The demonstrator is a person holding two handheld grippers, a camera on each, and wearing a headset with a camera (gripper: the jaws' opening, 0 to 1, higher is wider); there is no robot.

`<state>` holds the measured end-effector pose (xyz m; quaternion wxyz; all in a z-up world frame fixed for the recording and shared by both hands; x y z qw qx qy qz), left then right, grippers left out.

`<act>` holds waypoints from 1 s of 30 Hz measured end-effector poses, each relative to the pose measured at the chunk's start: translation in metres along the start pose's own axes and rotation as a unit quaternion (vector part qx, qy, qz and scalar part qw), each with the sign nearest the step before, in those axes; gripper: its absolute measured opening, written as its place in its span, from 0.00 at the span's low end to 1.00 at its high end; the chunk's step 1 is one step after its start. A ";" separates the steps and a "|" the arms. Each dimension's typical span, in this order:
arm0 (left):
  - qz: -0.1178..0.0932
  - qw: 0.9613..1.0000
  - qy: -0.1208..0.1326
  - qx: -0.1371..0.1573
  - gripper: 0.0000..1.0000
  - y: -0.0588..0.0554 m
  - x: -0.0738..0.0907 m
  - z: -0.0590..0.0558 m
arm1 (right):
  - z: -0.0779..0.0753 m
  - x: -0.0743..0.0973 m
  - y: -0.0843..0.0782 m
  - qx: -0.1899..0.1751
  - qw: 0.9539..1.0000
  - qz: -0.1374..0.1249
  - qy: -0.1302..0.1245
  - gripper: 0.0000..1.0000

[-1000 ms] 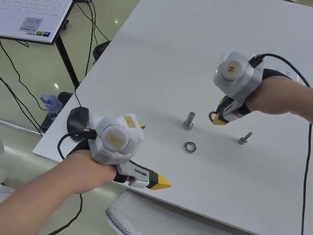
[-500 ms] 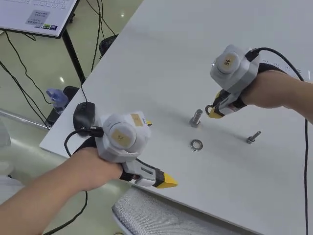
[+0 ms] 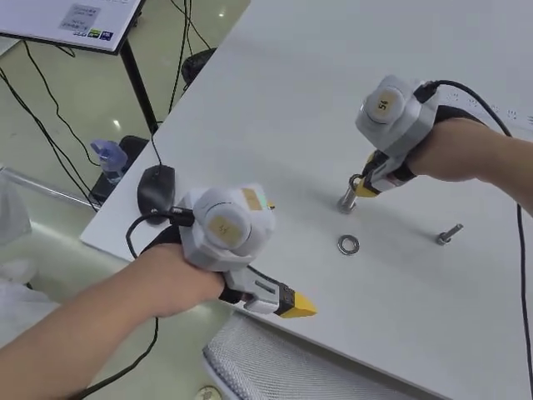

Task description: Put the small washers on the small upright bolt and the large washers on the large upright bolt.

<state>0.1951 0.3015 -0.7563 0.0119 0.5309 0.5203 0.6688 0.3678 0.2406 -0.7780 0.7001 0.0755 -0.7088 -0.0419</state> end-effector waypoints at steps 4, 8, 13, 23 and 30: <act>0.001 1.000 -0.001 0.000 0.95 -0.001 0.001 0.001 | 0.002 -0.003 0.000 0.004 1.000 0.006 -0.001 0.22; 0.001 1.000 -0.001 0.001 0.95 -0.002 0.002 0.002 | 0.002 -0.006 0.000 0.005 1.000 0.010 -0.002 0.22; 0.002 1.000 0.000 0.002 0.94 -0.003 0.003 0.004 | 0.004 -0.010 0.000 0.001 1.000 0.012 0.003 0.22; 0.005 1.000 -0.002 0.002 0.93 -0.004 0.003 0.005 | 0.002 -0.025 -0.004 -0.004 1.000 0.015 0.006 0.22; 0.008 1.000 -0.003 0.002 0.92 -0.005 0.004 0.006 | 0.005 -0.031 -0.006 -0.003 1.000 0.015 0.006 0.22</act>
Point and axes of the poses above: the centre of the closed fingertips' face, and the gripper's own axes: x roughly backward along the fingers, z roughly to its left, y roughly out of its top, the point moved 3 cm from there along x, roughly backward along the fingers, and after that the axes turned 5 degrees about z, right-handed, at the moved point
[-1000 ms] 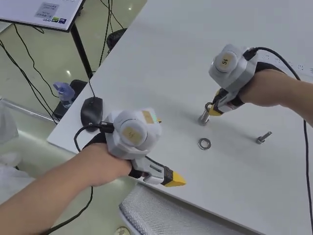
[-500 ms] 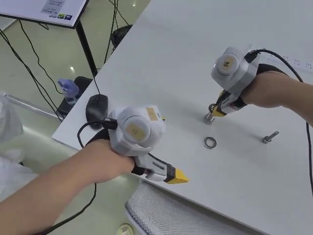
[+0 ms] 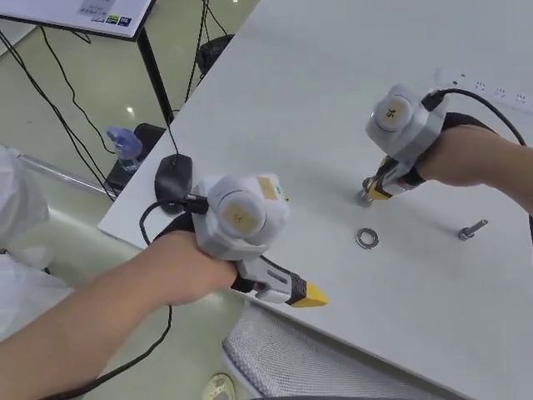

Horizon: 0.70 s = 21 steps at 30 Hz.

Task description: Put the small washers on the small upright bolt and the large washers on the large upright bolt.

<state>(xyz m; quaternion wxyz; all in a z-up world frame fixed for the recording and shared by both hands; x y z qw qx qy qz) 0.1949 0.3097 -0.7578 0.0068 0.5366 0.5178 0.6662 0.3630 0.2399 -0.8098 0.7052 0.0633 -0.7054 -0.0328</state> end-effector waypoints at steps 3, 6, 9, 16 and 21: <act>0.000 1.000 0.000 0.000 0.92 0.000 0.000 0.001 | 0.001 -0.003 -0.002 0.001 1.000 -0.001 -0.002 0.22; 0.000 1.000 0.000 0.000 0.92 -0.001 0.001 0.001 | 0.003 -0.004 -0.003 0.001 1.000 -0.001 -0.003 0.22; 0.000 1.000 -0.001 0.000 0.92 -0.001 0.001 0.001 | 0.002 -0.007 -0.004 -0.001 1.000 0.001 -0.003 0.22; -0.002 1.000 -0.002 -0.003 0.92 0.001 0.001 0.000 | 0.002 -0.013 -0.005 -0.003 1.000 0.003 -0.005 0.22; 0.001 1.000 -0.003 -0.005 0.91 0.000 0.002 0.000 | 0.003 -0.017 -0.006 -0.002 1.000 0.006 -0.007 0.22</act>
Point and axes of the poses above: the centre of the closed fingertips' face, and the gripper's own axes: x roughly backward along the fingers, z roughly to its left, y roughly out of its top, the point moved 3 cm from there along x, roughly backward along the fingers, and after that the axes turned 5 degrees about z, right-handed, at the moved point
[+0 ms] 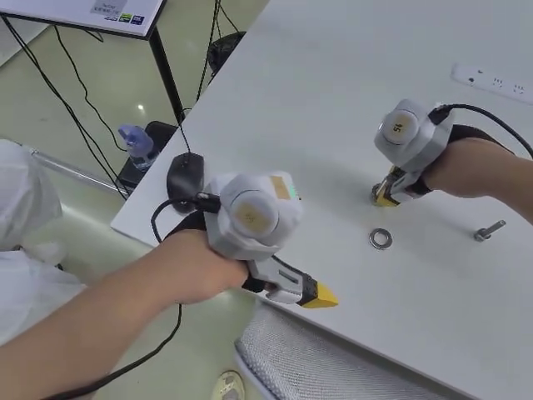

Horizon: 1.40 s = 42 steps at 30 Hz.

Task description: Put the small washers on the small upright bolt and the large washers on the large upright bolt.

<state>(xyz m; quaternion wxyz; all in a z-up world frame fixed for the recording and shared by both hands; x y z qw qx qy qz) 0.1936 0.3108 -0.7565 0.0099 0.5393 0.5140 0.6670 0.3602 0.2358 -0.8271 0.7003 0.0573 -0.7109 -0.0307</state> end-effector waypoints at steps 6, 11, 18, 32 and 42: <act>0.003 1.000 -0.001 0.001 0.90 -0.003 0.002 -0.001 | 0.000 -0.002 0.000 0.000 1.000 0.002 -0.003 0.22; 0.003 1.000 -0.001 0.001 0.90 -0.003 0.004 -0.001 | 0.000 -0.002 0.001 -0.006 1.000 -0.001 -0.002 0.23; 0.003 1.000 0.000 -0.002 0.89 -0.002 0.005 -0.001 | 0.000 -0.003 0.001 -0.008 1.000 0.000 -0.002 0.23; 0.007 1.000 0.004 0.003 0.89 -0.009 0.012 -0.002 | 0.002 -0.006 0.003 -0.005 1.000 -0.002 0.008 0.28; 0.002 1.000 0.003 0.004 0.89 -0.008 0.013 -0.002 | -0.001 0.000 0.006 0.000 1.000 -0.008 0.004 0.32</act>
Point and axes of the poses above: the centre of the closed fingertips' face, and the gripper's own axes: x roughly backward along the fingers, z roughly to its left, y roughly out of its top, the point moved 3 cm from there along x, roughly backward along the fingers, and after that the axes turned 5 degrees about z, right-handed, at the moved point
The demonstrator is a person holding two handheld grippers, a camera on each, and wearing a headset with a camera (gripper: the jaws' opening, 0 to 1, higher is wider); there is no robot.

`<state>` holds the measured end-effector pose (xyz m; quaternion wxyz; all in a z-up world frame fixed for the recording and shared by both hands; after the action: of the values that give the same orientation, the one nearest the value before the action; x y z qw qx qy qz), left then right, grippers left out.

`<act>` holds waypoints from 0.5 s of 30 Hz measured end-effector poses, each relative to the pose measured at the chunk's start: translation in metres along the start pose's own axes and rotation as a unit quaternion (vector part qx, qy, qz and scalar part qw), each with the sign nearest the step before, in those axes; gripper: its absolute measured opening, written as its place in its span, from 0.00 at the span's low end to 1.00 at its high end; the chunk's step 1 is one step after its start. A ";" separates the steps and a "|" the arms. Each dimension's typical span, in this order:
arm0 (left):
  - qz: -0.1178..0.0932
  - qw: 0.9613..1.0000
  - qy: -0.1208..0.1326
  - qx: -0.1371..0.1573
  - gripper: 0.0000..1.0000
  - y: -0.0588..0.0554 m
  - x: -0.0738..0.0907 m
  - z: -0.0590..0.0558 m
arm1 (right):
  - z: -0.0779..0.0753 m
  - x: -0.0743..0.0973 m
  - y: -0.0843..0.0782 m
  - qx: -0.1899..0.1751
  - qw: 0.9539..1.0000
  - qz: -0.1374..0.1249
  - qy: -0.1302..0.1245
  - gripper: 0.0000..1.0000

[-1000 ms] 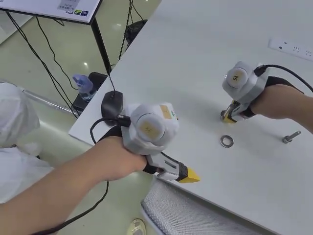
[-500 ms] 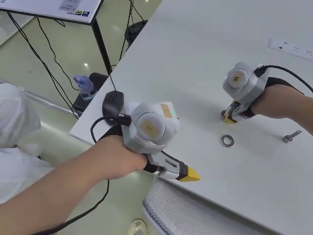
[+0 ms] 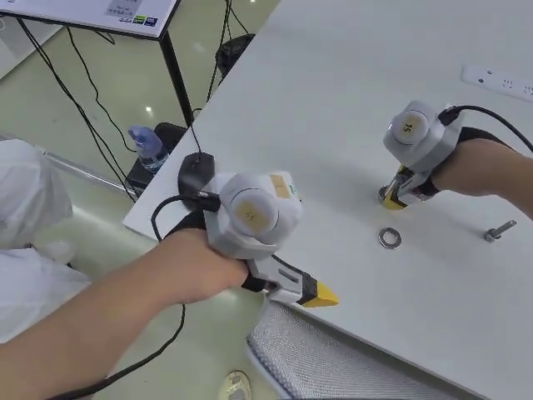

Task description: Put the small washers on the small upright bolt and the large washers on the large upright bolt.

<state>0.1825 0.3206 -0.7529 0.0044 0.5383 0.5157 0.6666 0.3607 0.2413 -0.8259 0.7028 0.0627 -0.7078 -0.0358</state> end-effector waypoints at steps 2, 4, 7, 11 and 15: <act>0.001 1.000 0.000 -0.002 0.89 0.000 0.000 -0.001 | 0.000 0.003 0.001 0.001 1.000 -0.003 0.000 0.32; 0.000 1.000 -0.001 -0.002 0.89 0.001 -0.001 -0.002 | 0.001 0.006 0.002 0.000 1.000 -0.009 0.005 0.32; 0.001 1.000 -0.001 -0.005 0.89 0.001 0.000 -0.002 | 0.002 0.010 0.001 -0.002 1.000 -0.011 0.010 0.33; -0.004 1.000 0.002 -0.002 0.88 0.003 0.004 -0.001 | 0.000 0.019 -0.001 0.001 1.000 -0.016 0.002 0.33; -0.001 1.000 0.004 -0.004 0.88 0.001 0.005 -0.002 | 0.002 0.028 -0.002 0.006 1.000 -0.022 -0.005 0.33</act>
<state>0.1800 0.3217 -0.7485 0.0049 0.5348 0.5139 0.6707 0.3589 0.2350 -0.7986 0.6981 0.0827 -0.7096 -0.0475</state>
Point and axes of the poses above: the centre of the closed fingertips' face, and the gripper's own axes: x roughly backward along the fingers, z roughly to its left, y roughly out of its top, the point moved 3 cm from there along x, roughly backward along the fingers, and after that the axes turned 5 degrees about z, right-handed, at the moved point
